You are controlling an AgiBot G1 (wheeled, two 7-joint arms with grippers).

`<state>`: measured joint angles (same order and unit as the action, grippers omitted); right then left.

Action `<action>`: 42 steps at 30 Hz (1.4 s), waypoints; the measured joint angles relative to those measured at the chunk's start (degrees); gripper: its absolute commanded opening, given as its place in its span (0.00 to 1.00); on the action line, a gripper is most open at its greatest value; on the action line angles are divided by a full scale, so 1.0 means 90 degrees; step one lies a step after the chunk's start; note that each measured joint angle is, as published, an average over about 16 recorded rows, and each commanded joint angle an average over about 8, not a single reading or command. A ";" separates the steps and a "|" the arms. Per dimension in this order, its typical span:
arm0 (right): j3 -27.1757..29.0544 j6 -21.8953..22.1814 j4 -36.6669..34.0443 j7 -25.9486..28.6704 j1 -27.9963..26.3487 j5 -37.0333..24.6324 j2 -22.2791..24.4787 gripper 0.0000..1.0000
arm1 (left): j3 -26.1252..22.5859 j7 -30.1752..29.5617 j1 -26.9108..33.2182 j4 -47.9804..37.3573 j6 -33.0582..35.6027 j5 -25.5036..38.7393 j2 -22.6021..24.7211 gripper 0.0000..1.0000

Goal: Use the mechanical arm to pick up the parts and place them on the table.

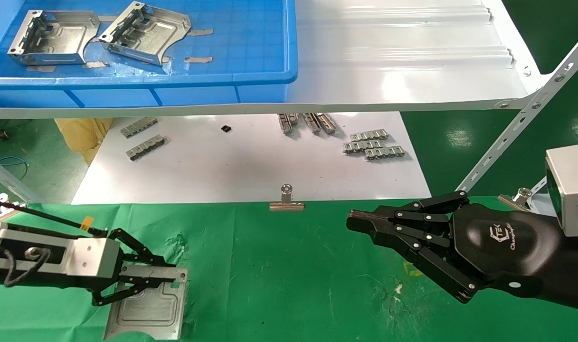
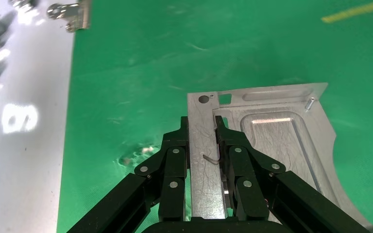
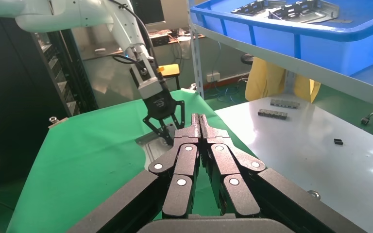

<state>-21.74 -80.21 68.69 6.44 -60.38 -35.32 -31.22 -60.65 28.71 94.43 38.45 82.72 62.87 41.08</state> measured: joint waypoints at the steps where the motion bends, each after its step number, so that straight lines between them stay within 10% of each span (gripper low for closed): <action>1: 0.0000 0.0000 0.0000 0.0000 0.0000 0.0000 0.0000 0.00 | 0.0000 -0.0003 -0.0019 -0.0006 -0.0042 0.0005 0.0001 0.00; 10: 0.0000 0.0000 0.0000 0.0000 0.0000 0.0000 0.0000 0.00 | 0.0006 0.0021 -0.0127 0.0046 -0.0359 0.0064 -0.0013 0.10; 17: 0.0000 0.0000 0.0000 0.0000 0.0000 0.0000 0.0000 0.00 | -0.0006 0.0038 -0.0166 0.0124 -0.0489 0.0121 -0.0024 0.83; 20: 0.0000 0.0000 0.0000 0.0000 0.0000 0.0000 0.0000 0.00 | -0.0007 0.0033 -0.0176 0.0151 -0.0525 0.0131 -0.0030 0.99; 42: 0.0000 0.0000 0.0000 0.0000 0.0000 0.0000 0.0000 0.00 | 0.0138 -0.0061 -0.0150 0.0401 -0.0142 -0.0274 -0.0194 1.00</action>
<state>-21.74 -80.21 68.69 6.44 -60.38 -35.32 -31.22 -59.41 28.16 93.09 42.05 81.44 60.41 39.33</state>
